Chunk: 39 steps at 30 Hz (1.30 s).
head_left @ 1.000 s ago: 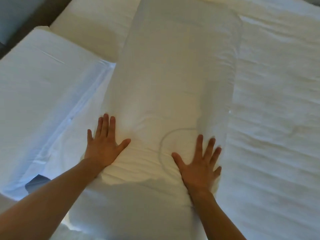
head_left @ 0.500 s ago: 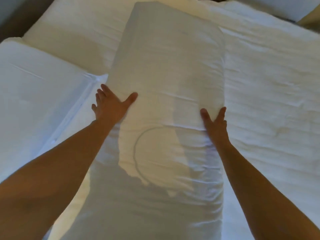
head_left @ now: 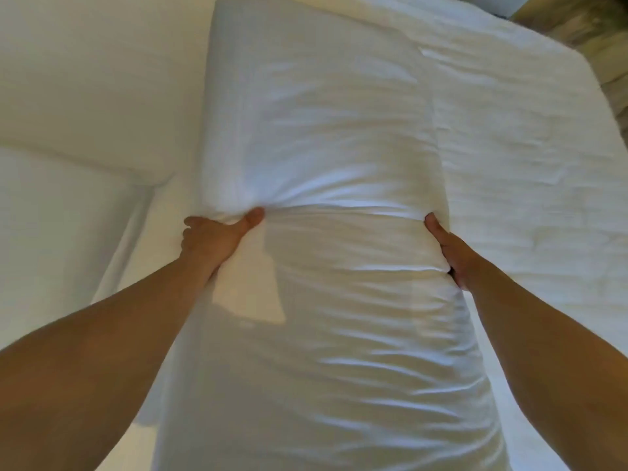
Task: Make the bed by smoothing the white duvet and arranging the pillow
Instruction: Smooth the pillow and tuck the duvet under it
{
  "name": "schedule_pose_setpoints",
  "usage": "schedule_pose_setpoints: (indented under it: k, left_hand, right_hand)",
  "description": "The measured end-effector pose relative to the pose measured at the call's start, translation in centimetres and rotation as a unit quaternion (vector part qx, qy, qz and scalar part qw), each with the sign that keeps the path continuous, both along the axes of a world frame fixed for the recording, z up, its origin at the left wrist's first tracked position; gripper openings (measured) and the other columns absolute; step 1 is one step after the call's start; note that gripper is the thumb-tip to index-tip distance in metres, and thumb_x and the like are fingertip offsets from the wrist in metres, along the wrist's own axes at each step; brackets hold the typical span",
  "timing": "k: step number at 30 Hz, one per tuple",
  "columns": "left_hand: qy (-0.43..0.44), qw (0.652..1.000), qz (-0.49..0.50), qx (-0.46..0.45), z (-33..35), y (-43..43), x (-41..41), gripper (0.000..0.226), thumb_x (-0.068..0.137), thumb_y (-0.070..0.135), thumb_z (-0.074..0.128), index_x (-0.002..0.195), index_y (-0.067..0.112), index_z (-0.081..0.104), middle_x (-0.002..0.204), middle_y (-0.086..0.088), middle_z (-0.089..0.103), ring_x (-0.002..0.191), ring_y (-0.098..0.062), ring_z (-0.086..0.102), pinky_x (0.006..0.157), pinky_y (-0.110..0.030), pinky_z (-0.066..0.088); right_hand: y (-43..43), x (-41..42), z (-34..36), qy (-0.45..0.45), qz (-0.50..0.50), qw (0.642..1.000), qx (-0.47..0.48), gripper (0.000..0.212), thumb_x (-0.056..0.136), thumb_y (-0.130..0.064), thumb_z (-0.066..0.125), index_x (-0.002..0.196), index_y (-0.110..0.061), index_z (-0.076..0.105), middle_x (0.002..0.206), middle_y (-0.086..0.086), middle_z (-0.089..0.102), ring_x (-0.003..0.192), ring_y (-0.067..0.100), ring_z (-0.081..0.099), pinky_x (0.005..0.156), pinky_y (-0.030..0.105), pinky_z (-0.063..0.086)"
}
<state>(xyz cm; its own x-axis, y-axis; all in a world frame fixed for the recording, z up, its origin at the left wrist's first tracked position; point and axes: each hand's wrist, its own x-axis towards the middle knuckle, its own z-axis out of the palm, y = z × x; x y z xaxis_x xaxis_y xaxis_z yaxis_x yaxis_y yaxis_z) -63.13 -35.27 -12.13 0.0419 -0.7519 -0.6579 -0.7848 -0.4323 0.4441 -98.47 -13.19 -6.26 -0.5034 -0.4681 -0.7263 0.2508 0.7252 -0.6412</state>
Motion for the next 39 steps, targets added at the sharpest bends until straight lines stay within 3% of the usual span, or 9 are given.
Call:
schedule_pose_setpoints:
  k: [6,9,12,14,24,28,31,35,39]
  left_hand:
    - [-0.011,1.000,-0.005,-0.005,-1.4,-0.5,-0.2,0.165,0.030,0.108,0.053,0.152,-0.001,0.032,0.152,-0.020,0.044,0.141,-0.039,0.042,0.117,-0.048,0.036]
    - [0.012,1.000,-0.004,-0.012,-1.6,-1.1,-0.5,0.155,0.034,0.108,0.053,0.152,0.009,0.043,0.153,-0.015,0.050,0.139,-0.036,0.048,0.115,-0.045,0.040]
    - [0.047,0.997,-0.019,-0.056,-2.3,-1.2,-1.3,0.112,0.063,0.092,0.063,0.142,0.013,0.058,0.145,-0.015,0.059,0.132,-0.034,0.056,0.106,-0.039,0.043]
    - [0.042,0.997,0.021,-0.058,-3.0,-1.3,-1.7,0.117,0.062,0.088,0.069,0.143,0.005,0.054,0.144,-0.018,0.059,0.130,-0.036,0.058,0.103,-0.040,0.046]
    - [0.118,0.991,0.059,-0.010,6.3,0.8,0.7,0.134,0.051,0.085,0.080,0.148,0.000,0.045,0.142,-0.015,0.059,0.124,-0.032,0.060,0.104,-0.041,0.050]
    - [0.235,0.968,0.085,0.014,14.5,2.9,3.5,0.060,0.071,0.055,0.086,0.106,0.011,0.068,0.095,-0.001,0.072,0.087,-0.017,0.068,0.067,-0.025,0.052]
    - [0.267,0.959,0.084,0.039,20.4,5.1,6.5,0.067,0.064,0.057,0.089,0.112,0.012,0.072,0.099,-0.007,0.079,0.090,-0.024,0.076,0.074,-0.034,0.060]
    - [0.281,0.954,0.094,0.042,27.2,8.0,10.5,0.066,0.061,0.056,0.090,0.107,0.011,0.075,0.092,-0.007,0.081,0.085,-0.026,0.078,0.081,-0.039,0.062]
    - [0.308,0.945,0.101,0.031,32.5,8.4,13.7,0.059,0.066,0.049,0.090,0.107,0.009,0.075,0.091,-0.008,0.081,0.082,-0.025,0.079,0.077,-0.037,0.062]
  right_hand:
    - [-0.5,-0.8,-1.6,0.031,-0.002,0.998,0.047,0.122,0.032,-0.090,0.084,0.131,-0.020,0.068,0.117,0.011,0.078,0.099,0.031,0.078,0.082,0.042,0.062]
    - [-1.6,-0.7,-2.5,0.095,0.001,0.993,0.075,0.111,0.053,-0.089,0.078,0.134,-0.015,0.066,0.122,0.010,0.074,0.102,0.029,0.073,0.088,0.041,0.059]
    - [-2.5,-0.6,-4.2,0.142,-0.014,0.985,0.094,0.097,0.078,-0.073,0.075,0.145,-0.006,0.054,0.136,0.012,0.064,0.106,0.027,0.061,0.089,0.036,0.048]
    - [-2.9,-1.0,-5.2,0.160,-0.018,0.982,0.100,0.098,0.080,-0.070,0.075,0.147,-0.003,0.050,0.142,0.015,0.061,0.105,0.027,0.056,0.089,0.035,0.044]
    - [-0.5,0.9,3.9,0.108,0.003,0.991,0.077,0.130,0.050,-0.089,0.081,0.146,-0.006,0.053,0.137,0.014,0.065,0.117,0.033,0.066,0.099,0.042,0.053]
    - [3.2,3.1,11.2,0.051,-0.019,0.998,0.023,0.111,0.040,-0.081,0.091,0.121,-0.007,0.072,0.110,0.012,0.079,0.099,0.032,0.076,0.094,0.050,0.061]
    - [5.9,6.0,18.5,0.023,-0.014,1.000,0.002,0.091,0.052,-0.068,0.091,0.116,-0.007,0.071,0.101,0.014,0.081,0.092,0.034,0.077,0.081,0.045,0.062]
    - [8.5,9.4,25.6,0.022,0.011,1.000,-0.003,0.123,0.011,-0.077,0.093,0.112,-0.009,0.072,0.094,0.014,0.082,0.079,0.032,0.080,0.076,0.044,0.062]
    - [8.7,12.5,29.9,0.032,0.024,0.999,-0.034,0.131,0.002,-0.078,0.090,0.113,-0.010,0.072,0.092,0.013,0.082,0.075,0.030,0.080,0.064,0.038,0.061]
